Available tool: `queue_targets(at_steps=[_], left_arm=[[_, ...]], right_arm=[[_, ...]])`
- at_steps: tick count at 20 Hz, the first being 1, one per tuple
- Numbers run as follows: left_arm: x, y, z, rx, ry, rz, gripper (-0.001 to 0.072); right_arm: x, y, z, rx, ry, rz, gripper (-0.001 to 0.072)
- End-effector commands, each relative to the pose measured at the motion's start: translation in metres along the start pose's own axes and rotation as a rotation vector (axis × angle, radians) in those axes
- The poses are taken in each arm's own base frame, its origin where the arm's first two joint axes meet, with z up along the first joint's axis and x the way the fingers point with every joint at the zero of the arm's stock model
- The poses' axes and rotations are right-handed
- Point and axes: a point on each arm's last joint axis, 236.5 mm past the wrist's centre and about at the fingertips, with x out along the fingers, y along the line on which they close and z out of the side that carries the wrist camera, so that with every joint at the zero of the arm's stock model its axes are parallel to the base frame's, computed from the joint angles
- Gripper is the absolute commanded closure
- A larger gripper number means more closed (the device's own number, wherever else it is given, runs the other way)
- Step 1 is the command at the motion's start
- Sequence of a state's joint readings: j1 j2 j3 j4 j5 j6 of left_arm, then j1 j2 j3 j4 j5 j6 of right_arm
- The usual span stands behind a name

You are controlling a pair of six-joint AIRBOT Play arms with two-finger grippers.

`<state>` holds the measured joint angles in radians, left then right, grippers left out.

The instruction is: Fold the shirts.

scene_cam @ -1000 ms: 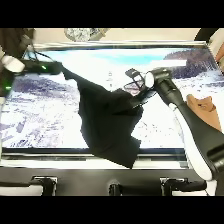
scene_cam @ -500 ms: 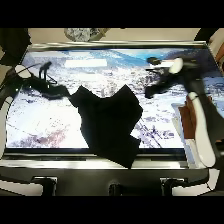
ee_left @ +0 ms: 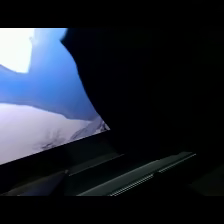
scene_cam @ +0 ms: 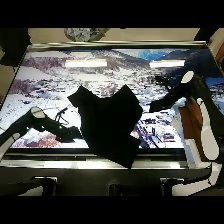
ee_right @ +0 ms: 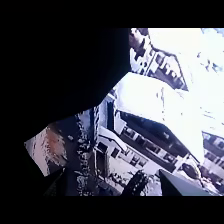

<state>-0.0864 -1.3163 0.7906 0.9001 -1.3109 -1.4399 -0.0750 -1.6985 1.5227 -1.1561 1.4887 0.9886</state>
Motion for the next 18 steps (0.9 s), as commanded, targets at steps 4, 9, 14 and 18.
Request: queue_targets(at_steps=[4,9,14,18], left_arm=[[0.06,-0.033,-0.016,-0.031,-0.05,-0.049,0.0112],[0.08,-0.039,-0.006,-0.087,-0.1,-0.027,0.0231],[0.075,-0.037,0.017,-0.093,-0.179,-0.027,0.0681],[-0.005,-0.045,0.059,0.116,-0.362,0.067,0.0684]], right_arm=[[0.053,0.019,0.015,-0.005,-0.018,0.131,0.0037],[0.082,0.024,0.033,0.038,-0.054,0.162,0.0038],[0.098,0.028,0.052,0.056,-0.101,0.131,0.0671],[0.047,0.039,0.068,-0.101,-0.203,0.072,0.0666]])
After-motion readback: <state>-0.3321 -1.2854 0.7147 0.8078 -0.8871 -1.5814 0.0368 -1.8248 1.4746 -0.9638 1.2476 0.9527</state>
